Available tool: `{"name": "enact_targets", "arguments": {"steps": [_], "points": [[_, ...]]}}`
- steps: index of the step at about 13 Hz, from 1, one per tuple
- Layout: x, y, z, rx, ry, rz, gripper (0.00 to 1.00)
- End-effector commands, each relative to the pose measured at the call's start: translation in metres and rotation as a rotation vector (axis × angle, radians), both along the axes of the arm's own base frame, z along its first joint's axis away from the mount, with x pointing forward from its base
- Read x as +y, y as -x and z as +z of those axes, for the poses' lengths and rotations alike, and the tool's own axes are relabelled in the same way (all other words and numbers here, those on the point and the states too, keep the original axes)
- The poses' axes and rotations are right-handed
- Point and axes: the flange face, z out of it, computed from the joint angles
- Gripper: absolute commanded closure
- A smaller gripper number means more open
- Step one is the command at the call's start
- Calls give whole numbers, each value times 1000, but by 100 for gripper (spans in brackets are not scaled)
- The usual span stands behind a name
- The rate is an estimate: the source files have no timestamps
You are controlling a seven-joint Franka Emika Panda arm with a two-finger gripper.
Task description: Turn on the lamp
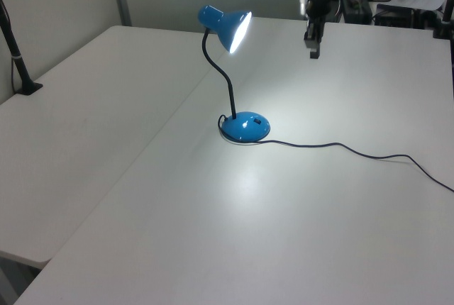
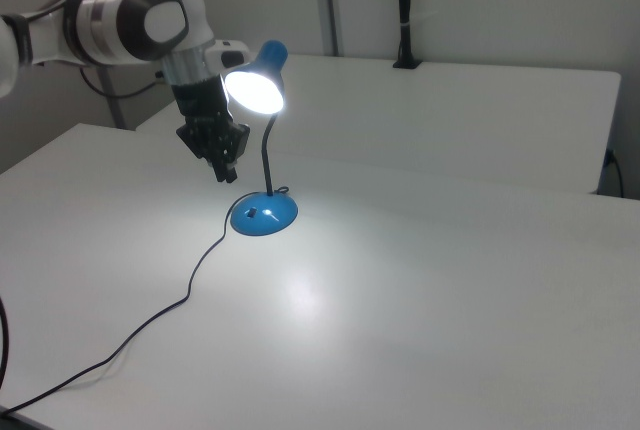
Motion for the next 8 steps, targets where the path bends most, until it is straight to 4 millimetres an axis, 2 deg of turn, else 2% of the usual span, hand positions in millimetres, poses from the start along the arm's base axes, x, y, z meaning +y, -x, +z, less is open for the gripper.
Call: {"name": "enact_targets", "arguments": {"steps": [1,2,3,4,8], "points": [[-12,23,14,32,5,-22,41],[-12,25,17,26,4,-22,23],[-15,26,20,21,4,-28,0],[-21,28,30,4,2,-39,0],[-27,33,44,-22,-5,-49,0]]}}
